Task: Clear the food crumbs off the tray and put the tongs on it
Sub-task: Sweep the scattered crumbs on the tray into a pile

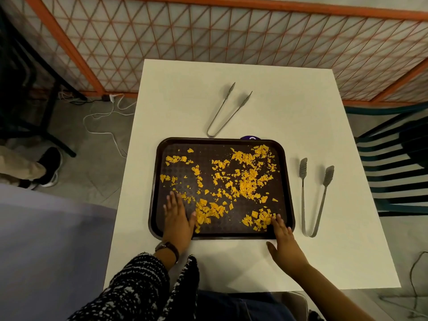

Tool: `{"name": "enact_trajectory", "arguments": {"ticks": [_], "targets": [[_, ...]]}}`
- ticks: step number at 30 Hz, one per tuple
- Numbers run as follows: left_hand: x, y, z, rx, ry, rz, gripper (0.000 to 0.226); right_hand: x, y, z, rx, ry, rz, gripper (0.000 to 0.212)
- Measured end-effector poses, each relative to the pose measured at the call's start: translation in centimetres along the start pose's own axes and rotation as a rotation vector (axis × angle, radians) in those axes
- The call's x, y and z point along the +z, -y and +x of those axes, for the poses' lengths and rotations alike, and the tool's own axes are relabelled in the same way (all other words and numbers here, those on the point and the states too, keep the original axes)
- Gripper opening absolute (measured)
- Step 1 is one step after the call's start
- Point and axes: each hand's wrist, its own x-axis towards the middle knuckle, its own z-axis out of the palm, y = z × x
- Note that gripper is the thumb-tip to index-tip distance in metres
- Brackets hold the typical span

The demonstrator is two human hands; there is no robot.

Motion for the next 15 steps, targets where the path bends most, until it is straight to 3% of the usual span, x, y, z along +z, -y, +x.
{"name": "enact_trajectory", "arguments": {"ticks": [7,11,15], "targets": [[0.9,-3.8,-1.8,0.235,0.209,-0.221,0.071,-0.1,0.0,0.0,0.001,0.010,-0.012,0.075],[-1.3,-2.7,0.7,0.112,0.032,-0.309,0.071,-0.2,-0.1,0.0,-0.008,0.013,-0.015,0.076],[-3.4,0.0,4.5,-0.017,-0.070,-0.194,0.071,-0.3,-0.1,0.0,-0.008,0.018,-0.015,0.076]]}}
